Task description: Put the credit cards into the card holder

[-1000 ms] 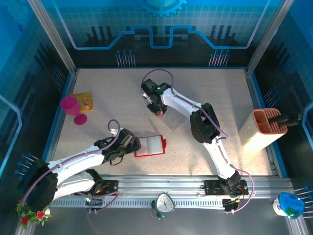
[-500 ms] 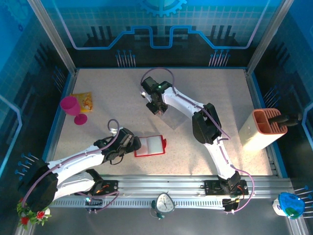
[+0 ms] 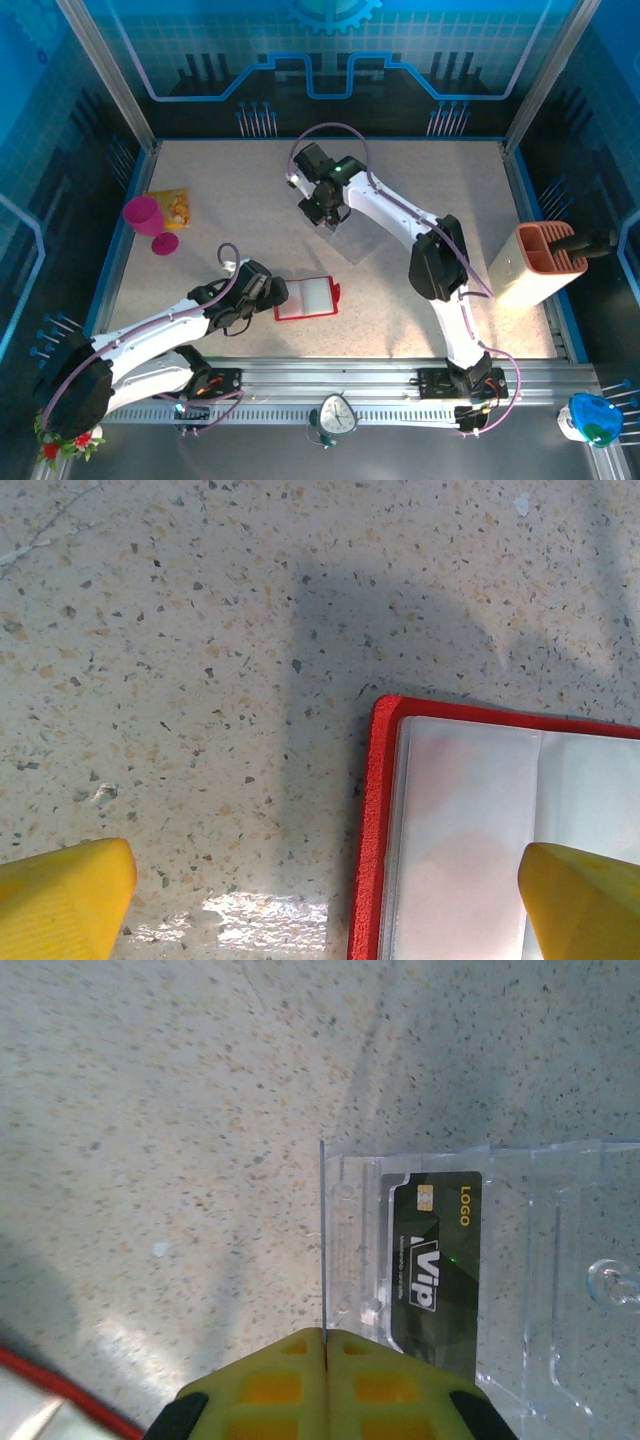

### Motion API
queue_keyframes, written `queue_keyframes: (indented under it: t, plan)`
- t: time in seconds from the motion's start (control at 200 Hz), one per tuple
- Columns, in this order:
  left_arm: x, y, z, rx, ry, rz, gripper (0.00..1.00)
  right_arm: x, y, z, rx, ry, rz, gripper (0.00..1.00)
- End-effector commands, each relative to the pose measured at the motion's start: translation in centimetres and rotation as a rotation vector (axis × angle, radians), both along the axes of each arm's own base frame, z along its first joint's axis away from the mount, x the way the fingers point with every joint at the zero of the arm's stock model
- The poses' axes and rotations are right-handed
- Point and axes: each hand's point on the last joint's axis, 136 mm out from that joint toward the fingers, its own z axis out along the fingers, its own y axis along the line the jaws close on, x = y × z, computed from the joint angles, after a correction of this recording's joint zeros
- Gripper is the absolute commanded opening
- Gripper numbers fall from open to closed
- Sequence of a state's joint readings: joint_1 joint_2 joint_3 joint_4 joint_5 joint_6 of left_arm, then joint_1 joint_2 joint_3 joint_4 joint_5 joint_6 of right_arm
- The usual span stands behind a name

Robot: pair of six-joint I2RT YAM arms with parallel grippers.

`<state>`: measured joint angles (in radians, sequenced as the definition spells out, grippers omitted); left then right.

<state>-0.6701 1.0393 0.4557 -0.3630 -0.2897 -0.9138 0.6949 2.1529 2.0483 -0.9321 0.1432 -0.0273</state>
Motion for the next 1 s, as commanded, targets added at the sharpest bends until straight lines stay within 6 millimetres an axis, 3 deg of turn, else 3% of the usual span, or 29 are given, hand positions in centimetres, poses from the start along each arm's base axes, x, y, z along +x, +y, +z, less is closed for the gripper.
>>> queue_keyframes:
  t: [0.0,0.2,0.3,0.555,0.635,0.8,0.996]
  plan:
    - [0.1,-0.1,0.6,0.005,0.009,-0.017,0.99,-1.9,0.6,3.3,0.114,0.008,0.008,0.0]
    - [0.2,-0.2,0.7,0.032,0.023,-0.042,0.99,-5.0,0.7,5.3,0.334,0.041,-0.047,0.0]
    - [0.2,-0.3,0.5,0.039,0.028,-0.049,0.99,-7.1,0.3,5.2,0.47,0.078,-0.105,0.0]
    - [0.1,-0.7,-0.2,0.062,0.065,-0.09,0.99,-11.3,-0.7,3.1,0.894,0.173,-0.294,0.0]
    - [0.2,-0.9,-0.3,0.063,0.073,-0.102,0.99,-12.7,-1.2,0.7,0.936,0.211,-0.346,0.0]
    - [0.0,-1.3,-0.8,0.068,0.09,-0.117,0.99,-14.7,-0.4,-1.3,0.996,0.198,-0.36,0.0]
    - [-0.7,-1.1,-1.7,0.09,0.106,-0.126,0.99,-15.3,-0.2,-2.7,1.04,0.183,-0.386,0.0]
